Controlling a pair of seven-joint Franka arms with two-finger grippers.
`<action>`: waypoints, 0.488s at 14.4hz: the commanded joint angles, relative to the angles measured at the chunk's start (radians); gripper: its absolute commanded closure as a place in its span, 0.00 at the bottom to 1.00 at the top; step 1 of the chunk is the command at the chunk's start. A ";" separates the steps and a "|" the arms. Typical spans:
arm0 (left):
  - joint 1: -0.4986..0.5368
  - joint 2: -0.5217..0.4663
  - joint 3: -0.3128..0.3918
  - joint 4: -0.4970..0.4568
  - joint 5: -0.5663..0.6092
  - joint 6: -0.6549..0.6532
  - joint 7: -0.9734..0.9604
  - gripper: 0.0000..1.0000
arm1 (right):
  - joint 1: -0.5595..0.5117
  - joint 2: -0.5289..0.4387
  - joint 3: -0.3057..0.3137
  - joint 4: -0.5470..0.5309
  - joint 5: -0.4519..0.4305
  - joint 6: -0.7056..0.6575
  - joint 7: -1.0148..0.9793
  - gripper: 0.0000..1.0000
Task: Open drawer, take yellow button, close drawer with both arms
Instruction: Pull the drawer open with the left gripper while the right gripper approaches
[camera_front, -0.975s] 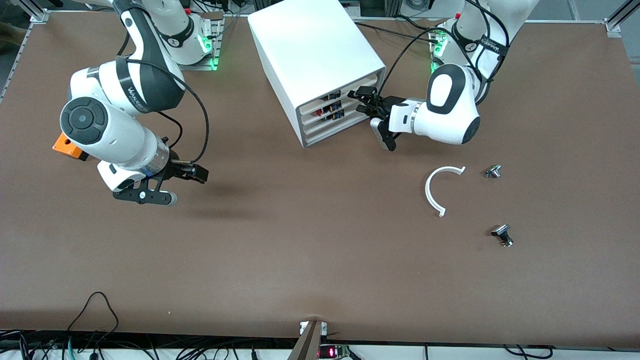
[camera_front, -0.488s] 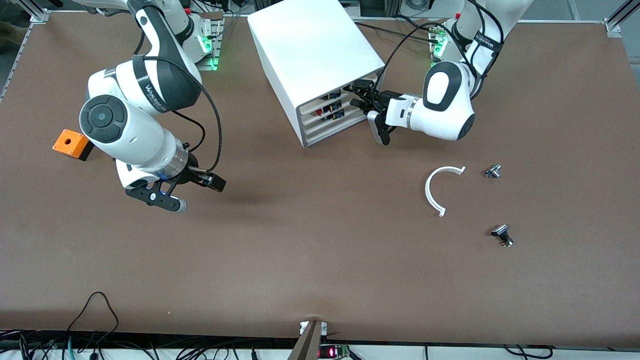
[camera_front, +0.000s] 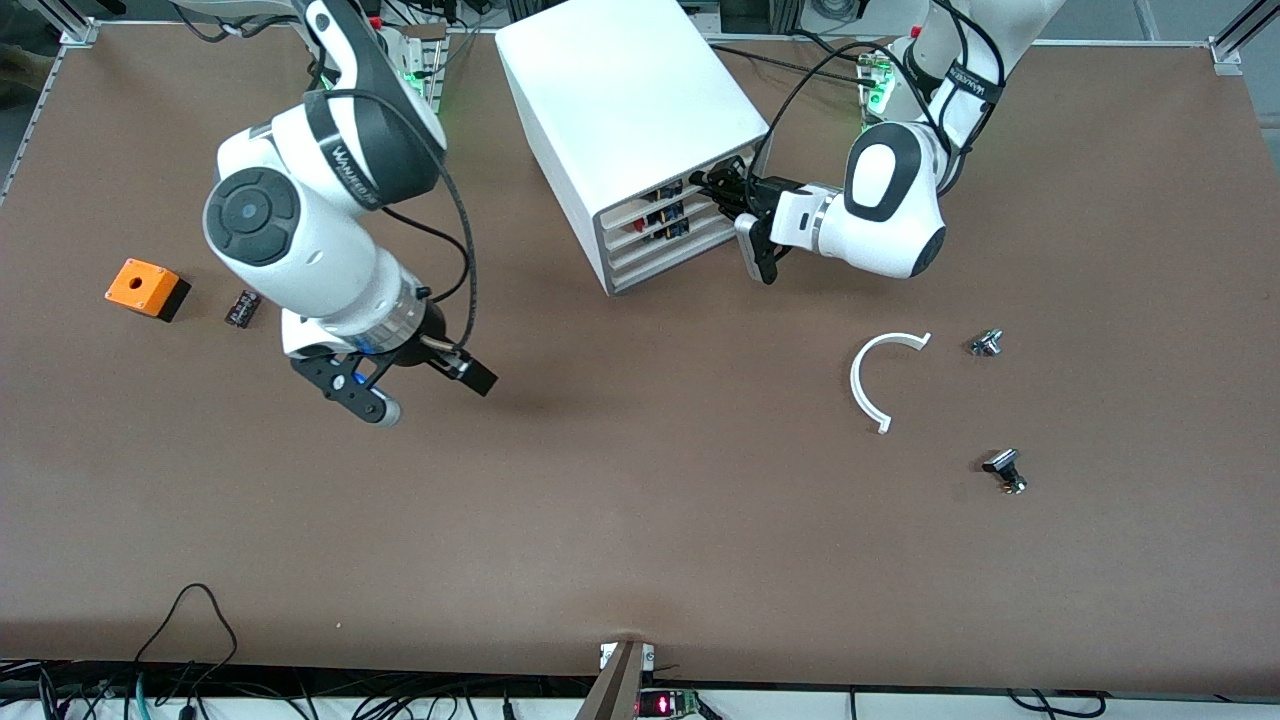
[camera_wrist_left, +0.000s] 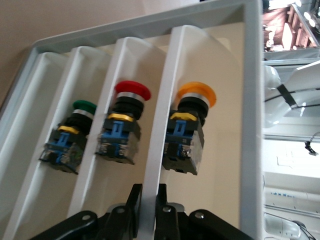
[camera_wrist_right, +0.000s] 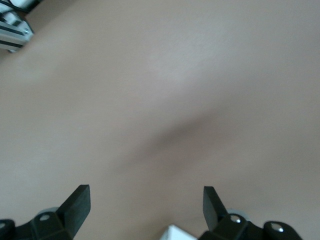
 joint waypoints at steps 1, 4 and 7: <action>0.026 -0.001 0.011 0.015 -0.008 0.005 0.002 1.00 | 0.043 0.075 -0.005 0.132 0.017 -0.034 0.137 0.00; 0.112 0.092 0.013 0.105 0.040 0.005 0.004 1.00 | 0.068 0.078 -0.003 0.143 0.019 -0.039 0.206 0.00; 0.179 0.227 0.011 0.248 0.179 0.003 -0.001 1.00 | 0.078 0.072 0.009 0.160 0.045 -0.067 0.302 0.00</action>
